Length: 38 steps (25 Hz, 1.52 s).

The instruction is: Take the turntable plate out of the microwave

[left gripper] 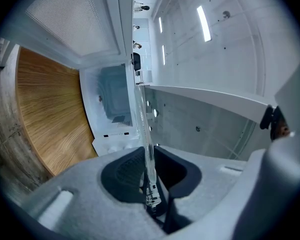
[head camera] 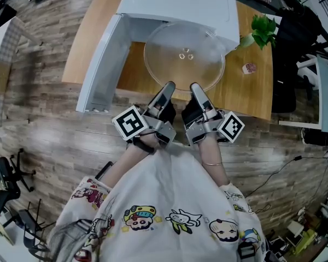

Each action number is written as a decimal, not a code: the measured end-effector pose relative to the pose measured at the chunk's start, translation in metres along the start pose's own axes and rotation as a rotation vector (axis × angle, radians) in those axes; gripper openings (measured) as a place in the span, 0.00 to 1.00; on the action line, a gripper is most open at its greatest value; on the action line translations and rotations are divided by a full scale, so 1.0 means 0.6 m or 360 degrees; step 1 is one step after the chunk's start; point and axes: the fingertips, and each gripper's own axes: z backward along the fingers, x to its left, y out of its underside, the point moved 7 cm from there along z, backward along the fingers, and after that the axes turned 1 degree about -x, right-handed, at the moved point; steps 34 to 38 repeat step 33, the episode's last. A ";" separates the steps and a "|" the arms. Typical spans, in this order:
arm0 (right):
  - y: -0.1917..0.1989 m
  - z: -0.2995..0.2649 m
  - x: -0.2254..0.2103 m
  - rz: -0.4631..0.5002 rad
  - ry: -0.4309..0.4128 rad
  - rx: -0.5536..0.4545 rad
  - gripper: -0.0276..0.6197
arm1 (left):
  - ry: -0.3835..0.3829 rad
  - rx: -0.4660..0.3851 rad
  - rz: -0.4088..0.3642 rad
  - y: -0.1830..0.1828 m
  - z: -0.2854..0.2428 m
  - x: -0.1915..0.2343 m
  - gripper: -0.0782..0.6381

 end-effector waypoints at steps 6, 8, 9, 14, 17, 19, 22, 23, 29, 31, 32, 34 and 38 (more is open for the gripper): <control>0.002 -0.002 0.001 -0.0017 0.0000 -0.0001 0.15 | -0.0003 -0.0007 -0.0015 0.000 0.001 0.000 0.19; 0.002 -0.002 0.000 -0.0028 0.0001 0.0000 0.15 | -0.0008 -0.0009 -0.0012 0.000 0.002 0.000 0.19; 0.003 -0.002 0.000 -0.0035 0.0002 0.0001 0.15 | -0.0010 -0.0010 -0.0014 0.000 0.002 0.000 0.19; 0.004 0.000 -0.003 -0.0053 0.0011 0.0006 0.15 | -0.0013 -0.0011 -0.0013 0.000 0.003 -0.001 0.19; 0.004 -0.001 -0.002 -0.0051 0.0006 0.0007 0.15 | -0.0007 -0.0003 -0.0021 -0.001 0.003 -0.001 0.19; 0.003 -0.002 -0.001 -0.0052 0.0004 0.0007 0.15 | -0.0007 -0.0004 -0.0022 -0.001 0.003 -0.001 0.19; 0.003 -0.001 0.000 -0.0050 0.0004 0.0012 0.15 | -0.0007 -0.0012 -0.0014 0.001 0.003 -0.002 0.19; 0.003 0.000 0.000 -0.0049 0.0004 0.0013 0.15 | -0.0006 -0.0013 -0.0015 0.002 0.003 -0.002 0.19; 0.005 0.000 -0.002 -0.0059 0.0002 0.0017 0.15 | -0.0010 -0.0018 -0.0012 0.002 0.006 0.001 0.19; 0.007 0.001 -0.003 -0.0072 0.0003 0.0014 0.15 | -0.0014 -0.0022 -0.0012 0.002 0.008 0.001 0.19; 0.007 0.001 -0.003 -0.0077 0.0002 0.0014 0.15 | -0.0016 -0.0023 -0.0014 0.002 0.009 0.001 0.19; 0.008 0.001 -0.002 -0.0081 0.0000 0.0014 0.15 | -0.0017 -0.0025 -0.0016 0.002 0.010 0.001 0.19; 0.008 0.001 -0.002 -0.0081 0.0000 0.0014 0.15 | -0.0017 -0.0025 -0.0016 0.002 0.010 0.001 0.19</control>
